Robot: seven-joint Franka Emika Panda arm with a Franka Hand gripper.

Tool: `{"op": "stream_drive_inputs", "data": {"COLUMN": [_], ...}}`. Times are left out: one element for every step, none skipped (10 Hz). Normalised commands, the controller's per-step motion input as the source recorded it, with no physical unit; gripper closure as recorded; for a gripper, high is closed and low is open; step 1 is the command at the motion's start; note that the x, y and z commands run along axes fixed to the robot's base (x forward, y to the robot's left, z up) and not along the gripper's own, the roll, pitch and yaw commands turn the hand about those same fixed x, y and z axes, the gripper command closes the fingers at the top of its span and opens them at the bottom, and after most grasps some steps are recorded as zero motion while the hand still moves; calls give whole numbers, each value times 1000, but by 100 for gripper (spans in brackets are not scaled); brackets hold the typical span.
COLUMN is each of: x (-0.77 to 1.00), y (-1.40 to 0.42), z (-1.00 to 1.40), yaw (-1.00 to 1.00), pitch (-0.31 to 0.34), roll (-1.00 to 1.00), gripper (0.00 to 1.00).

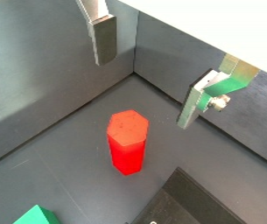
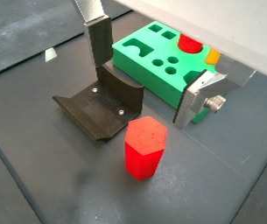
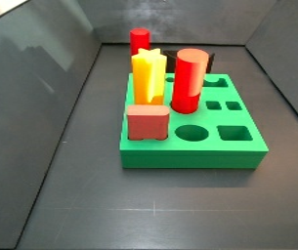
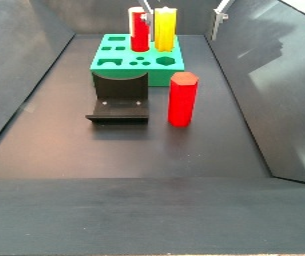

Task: Pick up the hexagon object. Move up. Move to above the board. Insert the hexagon object.
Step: Pick up the hexagon object.

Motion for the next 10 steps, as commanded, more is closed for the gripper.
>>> {"op": "stream_drive_inputs", "data": {"x": [174,0,0,0,0,0,-29,-23,-14,-51], "y": [0,-60,-26,-6,0,0,0,0,0,0], "z": [-329,-560,-614,-540,-426,-389,-400,-420,-471,-560], "yaw": [-226,-443,-571,-674,-691,-689,-717,-749,-731,-706], "pitch": [-7,-130,-201,-179,-171,-139,-149,-144,-124,-114], "roll": [1,40,0,0,0,0,0,0,0,16], "gripper": [0,0,0,0,0,0,0,0,0,0]}}
